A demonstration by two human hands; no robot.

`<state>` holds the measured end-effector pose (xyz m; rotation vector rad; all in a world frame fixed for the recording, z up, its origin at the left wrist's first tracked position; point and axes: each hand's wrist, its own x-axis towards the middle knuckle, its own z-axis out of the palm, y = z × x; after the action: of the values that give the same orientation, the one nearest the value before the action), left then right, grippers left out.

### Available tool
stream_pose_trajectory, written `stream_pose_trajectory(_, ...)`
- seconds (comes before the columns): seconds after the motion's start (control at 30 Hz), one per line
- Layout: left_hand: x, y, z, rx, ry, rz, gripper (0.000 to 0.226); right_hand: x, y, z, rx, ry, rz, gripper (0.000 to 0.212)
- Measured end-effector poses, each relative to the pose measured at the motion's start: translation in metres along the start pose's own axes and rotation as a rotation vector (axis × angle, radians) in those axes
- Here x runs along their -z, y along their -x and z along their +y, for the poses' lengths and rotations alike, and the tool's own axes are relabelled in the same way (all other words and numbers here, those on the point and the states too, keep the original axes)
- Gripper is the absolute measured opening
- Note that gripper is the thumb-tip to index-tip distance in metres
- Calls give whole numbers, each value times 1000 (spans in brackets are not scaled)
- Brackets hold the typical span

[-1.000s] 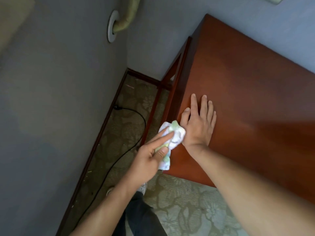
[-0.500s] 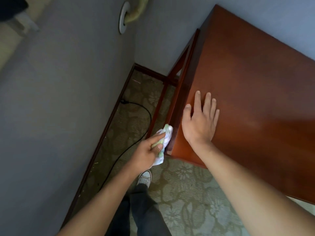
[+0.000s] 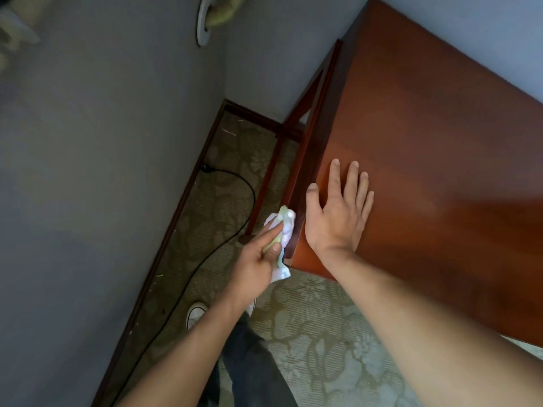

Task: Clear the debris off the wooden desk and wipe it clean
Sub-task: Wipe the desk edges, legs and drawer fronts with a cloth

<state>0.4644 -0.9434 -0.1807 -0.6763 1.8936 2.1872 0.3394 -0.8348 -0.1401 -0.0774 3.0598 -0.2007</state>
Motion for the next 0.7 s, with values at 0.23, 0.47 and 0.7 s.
stream_pose_trajectory(0.23, 1, 48, -5, -110, 90, -69, 48, -1, 1, -1, -8, -7, 20, 69)
stream_pose_trajectory(0.47, 17, -22, -39, 52, -137, 28, 46, -2, 1, -3, -5, 8, 33, 69)
stream_pose_trajectory(0.7, 10, -75, -14, -36, -113, -48, 45, -3, 1, -2, 3, 8, 53, 70)
